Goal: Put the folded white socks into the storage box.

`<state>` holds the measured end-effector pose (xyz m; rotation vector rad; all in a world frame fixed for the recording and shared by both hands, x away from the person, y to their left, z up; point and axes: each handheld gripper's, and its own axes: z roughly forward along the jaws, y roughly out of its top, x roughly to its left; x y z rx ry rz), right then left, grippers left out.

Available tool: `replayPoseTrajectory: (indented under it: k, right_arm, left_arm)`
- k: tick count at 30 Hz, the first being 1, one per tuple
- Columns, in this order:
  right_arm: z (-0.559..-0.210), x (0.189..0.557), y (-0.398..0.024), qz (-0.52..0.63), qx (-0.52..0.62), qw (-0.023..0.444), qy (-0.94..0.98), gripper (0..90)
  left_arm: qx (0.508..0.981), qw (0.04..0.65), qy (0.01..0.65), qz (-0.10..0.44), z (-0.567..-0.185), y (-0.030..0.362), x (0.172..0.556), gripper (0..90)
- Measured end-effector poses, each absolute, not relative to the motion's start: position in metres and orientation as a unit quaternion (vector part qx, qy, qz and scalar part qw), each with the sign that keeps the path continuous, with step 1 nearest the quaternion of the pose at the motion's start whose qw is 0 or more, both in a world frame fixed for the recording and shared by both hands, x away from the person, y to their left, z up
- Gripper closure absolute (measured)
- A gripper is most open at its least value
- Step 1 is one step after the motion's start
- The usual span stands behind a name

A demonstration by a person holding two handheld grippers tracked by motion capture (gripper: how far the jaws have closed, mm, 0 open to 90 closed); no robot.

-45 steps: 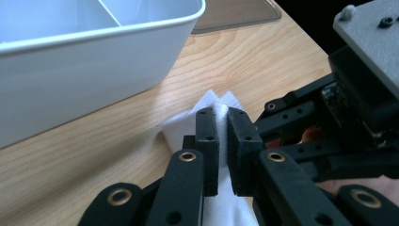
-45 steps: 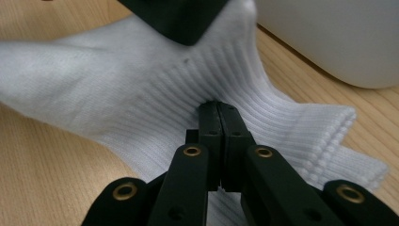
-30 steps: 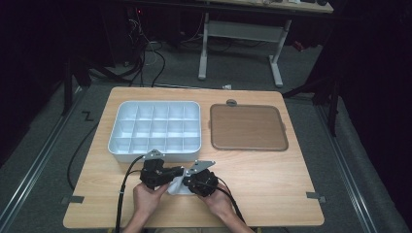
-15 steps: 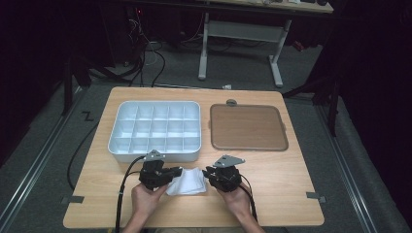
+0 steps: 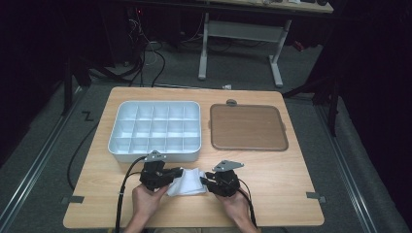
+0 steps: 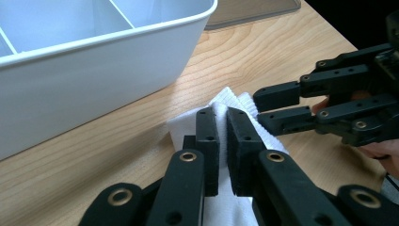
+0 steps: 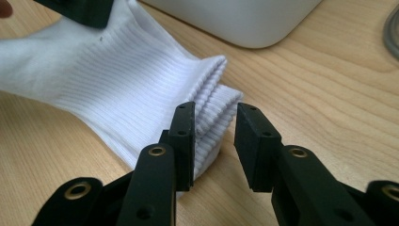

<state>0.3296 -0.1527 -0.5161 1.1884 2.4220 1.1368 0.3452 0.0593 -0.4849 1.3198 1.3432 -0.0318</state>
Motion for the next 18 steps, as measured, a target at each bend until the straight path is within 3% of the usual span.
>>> replayPoseTrajectory:
  k: [18]
  right_arm:
    - [-0.521, 0.33, -0.144, 0.367, 0.381, 0.113, 0.841, 73.2]
  left_arm:
    - [0.584, 0.585, 0.563, -0.014, -0.478, 0.047, 0.345, 84.7]
